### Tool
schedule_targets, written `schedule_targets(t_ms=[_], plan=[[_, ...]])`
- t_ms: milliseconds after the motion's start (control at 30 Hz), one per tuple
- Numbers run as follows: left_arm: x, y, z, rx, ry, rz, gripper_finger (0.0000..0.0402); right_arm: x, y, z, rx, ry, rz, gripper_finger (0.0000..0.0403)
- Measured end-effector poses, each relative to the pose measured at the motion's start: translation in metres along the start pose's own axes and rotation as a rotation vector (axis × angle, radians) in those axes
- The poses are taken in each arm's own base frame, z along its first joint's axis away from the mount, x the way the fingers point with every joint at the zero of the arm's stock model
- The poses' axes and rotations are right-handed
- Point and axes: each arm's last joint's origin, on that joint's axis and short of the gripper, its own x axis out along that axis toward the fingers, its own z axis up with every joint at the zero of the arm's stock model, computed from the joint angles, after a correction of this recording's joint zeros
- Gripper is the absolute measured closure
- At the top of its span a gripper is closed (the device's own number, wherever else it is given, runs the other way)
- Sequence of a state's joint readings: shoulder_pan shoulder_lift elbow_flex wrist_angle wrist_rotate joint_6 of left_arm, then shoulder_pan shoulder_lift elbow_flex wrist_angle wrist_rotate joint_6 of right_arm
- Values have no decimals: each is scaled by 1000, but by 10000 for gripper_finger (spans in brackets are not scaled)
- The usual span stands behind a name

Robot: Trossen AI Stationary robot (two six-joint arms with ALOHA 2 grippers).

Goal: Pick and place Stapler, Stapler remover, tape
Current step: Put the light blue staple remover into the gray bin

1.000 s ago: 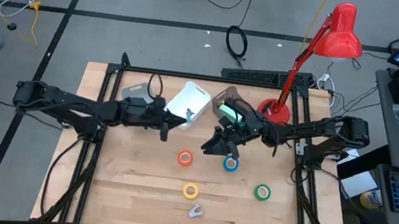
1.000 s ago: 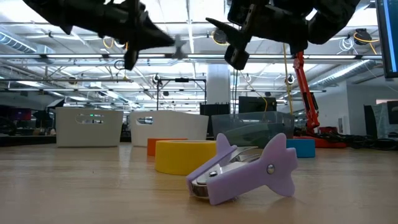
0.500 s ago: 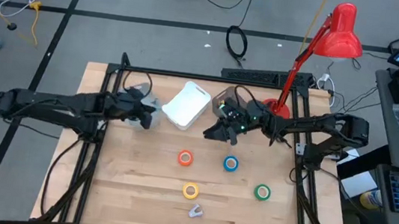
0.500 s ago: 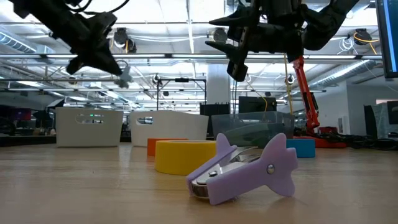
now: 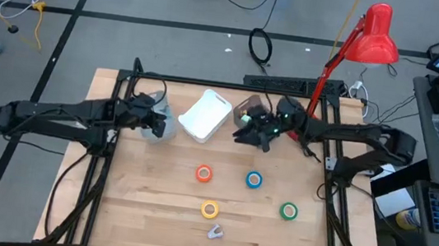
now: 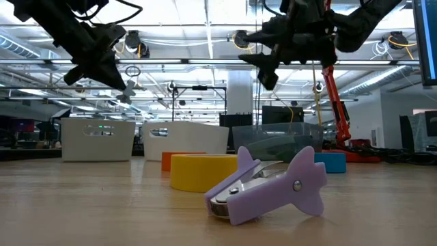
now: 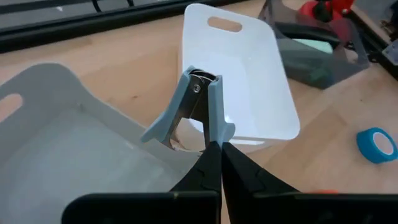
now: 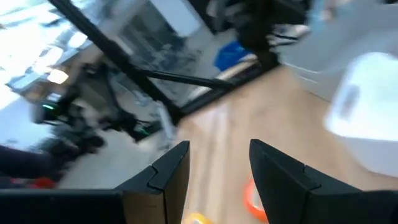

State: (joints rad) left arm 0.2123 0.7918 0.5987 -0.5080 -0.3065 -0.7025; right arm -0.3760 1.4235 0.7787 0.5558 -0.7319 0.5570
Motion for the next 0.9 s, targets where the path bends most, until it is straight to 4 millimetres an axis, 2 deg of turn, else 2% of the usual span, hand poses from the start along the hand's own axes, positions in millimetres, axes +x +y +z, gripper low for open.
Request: schedule_targets(t_ms=[200,400,667,900], plan=[[-13,2,11,28,55,90,401,-39,11,4,-95,29,-273,244],[-17,7,19,73,168,224,401,-72,36,1,-221,65,-451,242],[12,9,28,124,363,317,401,-101,57,-9,-298,130,-616,242],[40,24,40,112,572,407,401,-111,64,-13,-305,133,-694,239]])
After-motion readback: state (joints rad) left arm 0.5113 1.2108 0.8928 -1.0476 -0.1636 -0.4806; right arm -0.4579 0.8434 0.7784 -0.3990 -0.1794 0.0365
